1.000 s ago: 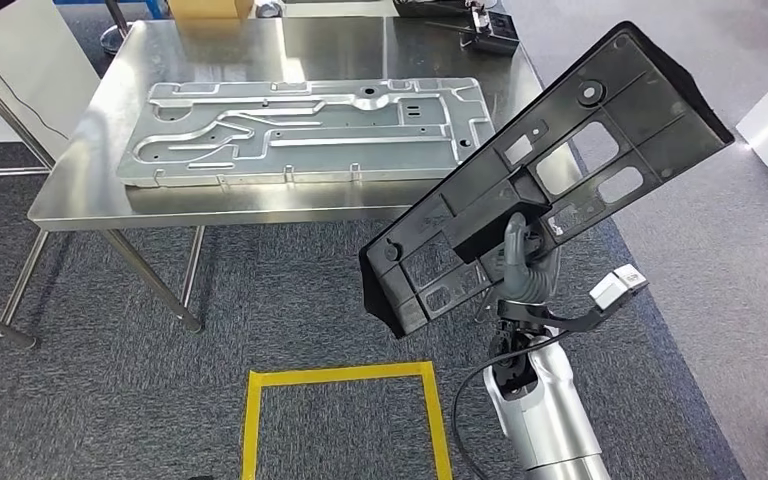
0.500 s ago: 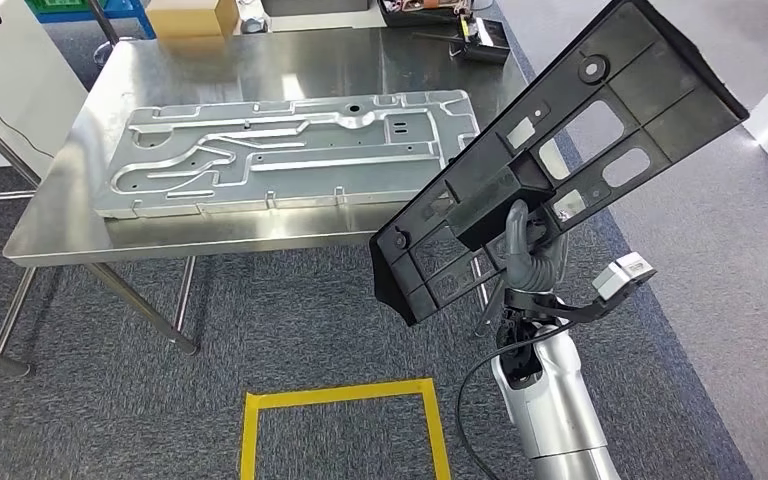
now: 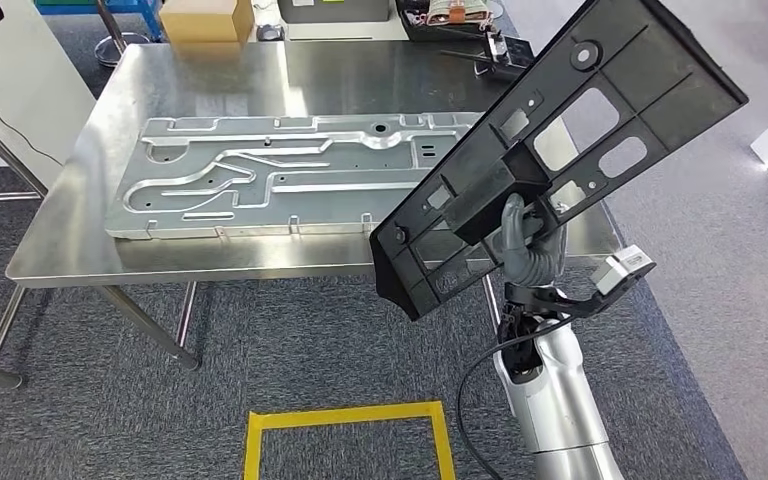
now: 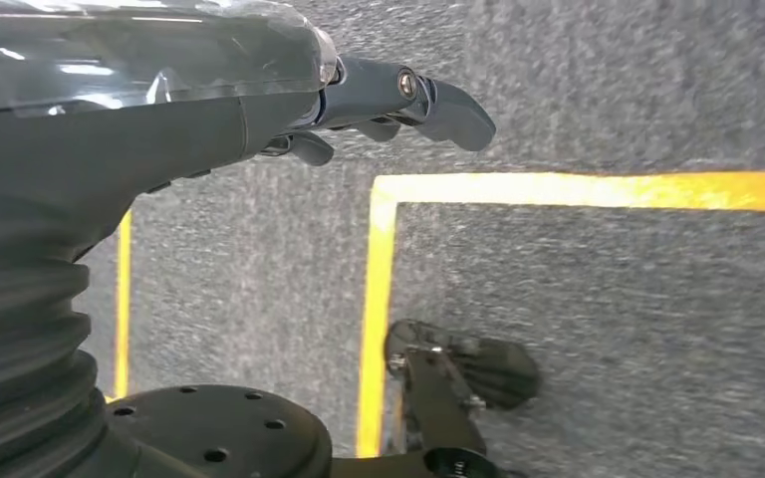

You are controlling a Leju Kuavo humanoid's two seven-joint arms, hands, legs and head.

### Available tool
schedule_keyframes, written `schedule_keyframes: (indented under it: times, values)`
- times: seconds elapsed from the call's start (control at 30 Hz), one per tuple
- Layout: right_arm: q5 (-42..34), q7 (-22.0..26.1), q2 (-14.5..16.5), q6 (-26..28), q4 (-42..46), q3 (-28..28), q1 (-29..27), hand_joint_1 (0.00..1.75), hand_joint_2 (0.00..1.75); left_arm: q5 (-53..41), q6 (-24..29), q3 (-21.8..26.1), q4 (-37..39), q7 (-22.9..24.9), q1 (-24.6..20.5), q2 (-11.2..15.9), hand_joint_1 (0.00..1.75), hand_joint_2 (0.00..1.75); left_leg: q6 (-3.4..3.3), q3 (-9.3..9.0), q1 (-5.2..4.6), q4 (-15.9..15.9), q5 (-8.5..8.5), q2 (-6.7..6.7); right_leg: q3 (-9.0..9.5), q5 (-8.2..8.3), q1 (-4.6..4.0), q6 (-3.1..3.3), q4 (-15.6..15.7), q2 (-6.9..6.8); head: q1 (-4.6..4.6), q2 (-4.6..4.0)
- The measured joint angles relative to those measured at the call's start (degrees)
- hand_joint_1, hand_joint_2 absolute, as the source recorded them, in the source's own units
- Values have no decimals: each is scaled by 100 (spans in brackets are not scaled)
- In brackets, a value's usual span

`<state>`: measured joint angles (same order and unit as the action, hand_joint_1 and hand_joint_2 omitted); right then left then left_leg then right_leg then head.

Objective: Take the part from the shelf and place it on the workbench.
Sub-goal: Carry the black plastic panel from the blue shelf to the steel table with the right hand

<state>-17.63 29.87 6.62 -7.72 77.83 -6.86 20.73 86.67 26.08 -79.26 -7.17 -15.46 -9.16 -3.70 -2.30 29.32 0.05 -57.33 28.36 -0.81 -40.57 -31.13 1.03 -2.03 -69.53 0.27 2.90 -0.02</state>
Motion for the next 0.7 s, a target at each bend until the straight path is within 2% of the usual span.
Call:
schedule_keyframes:
  times: [0.03, 0.07, 0.1, 0.13, 0.23, 0.27, 0.3, 0.37, 0.4, 0.43, 0.47, 0.5, 0.57, 0.6, 0.63, 0.7]
  values:
    - [28, -8, 0, 7, -8, 0, 18, 175, 175, 22, -14, 12, 0, -42, 13, -4, 0, 175, 12, -88, -8, 2, 74, -5, 61, 357, -15, 43, 391, -3, 0, 0]
    - [67, -16, -1, 20, -23, -1, 38, 175, 175, 45, -28, 26, 0, -81, 23, -8, 0, 175, 32, -164, -19, -1, 145, -14, 119, 610, -38, 83, 715, -7, -1, 0]
    - [109, -26, -1, 37, -42, -1, 58, 175, 175, 60, -44, 42, 0, -112, 28, -13, 0, 175, 61, -214, -28, -3, 212, -18, 163, 802, -62, 120, 932, -9, -1, 0]
    - [155, -32, -2, 55, -63, -2, 79, 175, 175, 72, -56, 62, 0, -134, 33, -17, 0, 175, 92, -252, -34, -13, 260, -21, 185, 876, -76, 152, 1031, -6, -3, 0]
    - [373, -35, -12, 184, -90, -3, 193, 175, 175, 95, -76, 116, 0, -202, 29, -21, 0, 175, 182, -282, -34, -154, 286, -10, 323, 760, -58, 234, 1075, 14, -7, 0]
    - [498, -38, -20, 279, -93, -3, 254, 175, 175, 104, -89, 125, 0, -244, 22, -20, 0, 175, 208, -207, -29, -333, 301, 0, 402, 722, -44, 261, 1107, 14, -6, 0]
    - [647, -55, -29, 397, -102, -3, 326, 175, 175, 117, -108, 131, 0, -290, 12, -19, 0, 175, 234, -59, -18, -610, 362, 10, 484, 681, -26, 280, 1138, 15, -5, 0]
    - [966, -126, -74, 663, -169, 2, 506, 175, 175, 143, -157, 145, 0, -358, 3, -19, 0, 175, 292, 414, 23, -1311, 597, 27, 614, 576, -16, 297, 1165, 14, -5, 0]
    - [1118, -171, -113, 784, -236, 13, 620, 175, 175, 153, -177, 154, 0, -376, 4, -19, 0, 175, 321, 650, 47, -1563, 713, 31, 676, 518, -10, 293, 1165, 18, -4, 0]
    - [1258, -213, -165, 881, -324, 30, 753, 175, 175, 156, -191, 161, 0, -384, 7, -19, 0, 175, 345, 824, 67, -1659, 753, 35, 748, 457, -1, 282, 1165, 24, -5, 0]
    - [1391, -256, -220, 960, -425, 55, 911, 175, 175, 161, -198, 166, 0, -388, 9, -19, 0, 175, 370, 917, 84, -1570, 673, 39, 829, 392, 13, 264, 1165, 32, -5, 0]
    - [1528, -312, -273, 1027, -534, 84, 1090, 175, 175, 166, -201, 169, 0, -389, 9, -18, 0, 175, 389, 940, 99, -1311, 452, 44, 917, 324, 31, 239, 1165, 39, -5, 0]
    - [1768, -439, -355, 1130, -756, 146, 1461, 175, 175, 180, -205, 169, 0, -389, 23, -17, 0, 175, 406, 914, 113, -599, -225, 66, 1074, 187, 56, 171, 1161, 54, -5, 0]
    - [1853, -497, -391, 1165, -857, 175, 1626, 175, 175, 189, -207, 169, 0, -389, 27, -16, 0, 175, 382, 889, 103, -350, -454, 78, 1120, 132, 58, 127, 1166, 61, -6, 0]
    - [1902, -543, -422, 1182, -938, 198, 1762, 175, 175, 197, -210, 169, 0, -389, 30, -17, 0, 175, 344, 878, 89, -214, -575, 87, 1153, 90, 54, 82, 1176, 64, -7, 0]
    - [1941, -582, -479, 1194, -1032, 226, 1960, 175, 175, 207, -215, 170, 0, -388, 22, -17, 0, 175, 232, 823, 67, -165, -515, 89, 1199, 55, 47, 8, 1197, 55, -8, 0]
